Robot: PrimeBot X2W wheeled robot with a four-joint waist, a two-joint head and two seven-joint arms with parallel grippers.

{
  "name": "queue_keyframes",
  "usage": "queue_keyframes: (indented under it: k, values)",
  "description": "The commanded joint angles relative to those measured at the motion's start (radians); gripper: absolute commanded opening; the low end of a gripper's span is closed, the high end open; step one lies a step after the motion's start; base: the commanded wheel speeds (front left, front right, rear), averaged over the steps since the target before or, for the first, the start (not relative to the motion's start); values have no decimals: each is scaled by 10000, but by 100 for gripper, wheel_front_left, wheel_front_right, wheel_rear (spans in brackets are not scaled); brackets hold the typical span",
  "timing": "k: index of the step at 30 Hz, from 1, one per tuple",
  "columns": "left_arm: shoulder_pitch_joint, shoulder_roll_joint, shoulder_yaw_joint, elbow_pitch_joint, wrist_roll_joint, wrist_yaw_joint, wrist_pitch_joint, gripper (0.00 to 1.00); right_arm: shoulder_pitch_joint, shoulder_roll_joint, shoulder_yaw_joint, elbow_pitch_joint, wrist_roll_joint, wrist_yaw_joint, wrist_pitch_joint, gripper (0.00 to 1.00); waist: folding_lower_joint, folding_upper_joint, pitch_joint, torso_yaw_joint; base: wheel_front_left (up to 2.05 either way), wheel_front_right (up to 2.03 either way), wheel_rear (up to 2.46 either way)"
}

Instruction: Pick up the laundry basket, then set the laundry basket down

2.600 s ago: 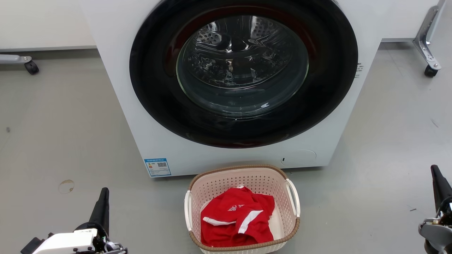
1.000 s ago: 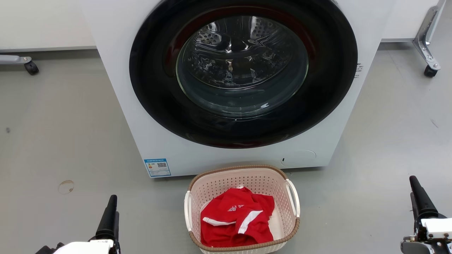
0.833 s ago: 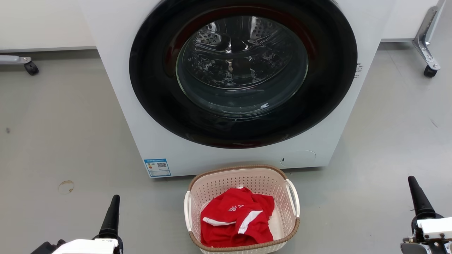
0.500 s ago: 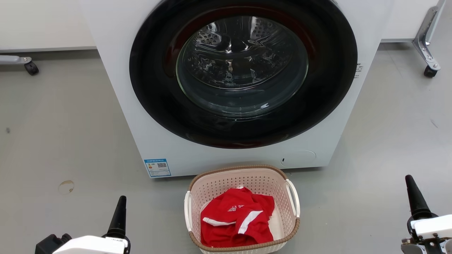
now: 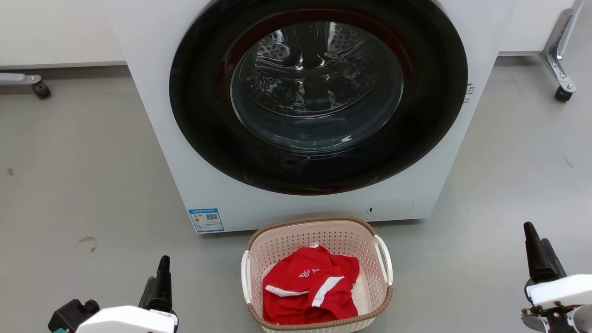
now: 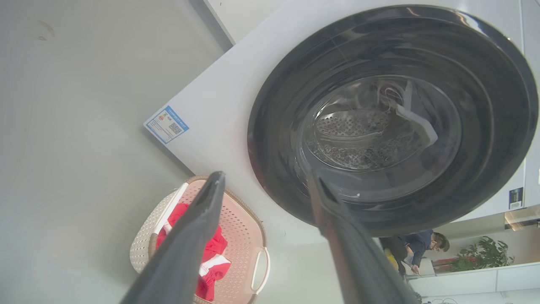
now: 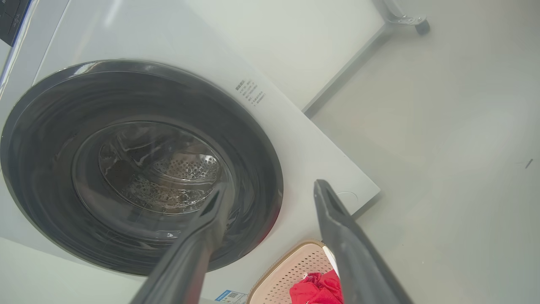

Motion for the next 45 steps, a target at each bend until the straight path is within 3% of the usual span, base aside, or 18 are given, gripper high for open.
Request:
queue_keyframes:
  k: [1,45]
  values:
    - [-126,188,35,-360,319,117,-142,100,-520,-296,103,-287,-364,27,-195,100,-1,0,1,-1,0,0,0]
    - [4,1051,-1567,-1304,4099,1897,-1273,100,-841,-442,1055,-334,-4746,47,-1460,100,-1,0,4,81,0,0,0]
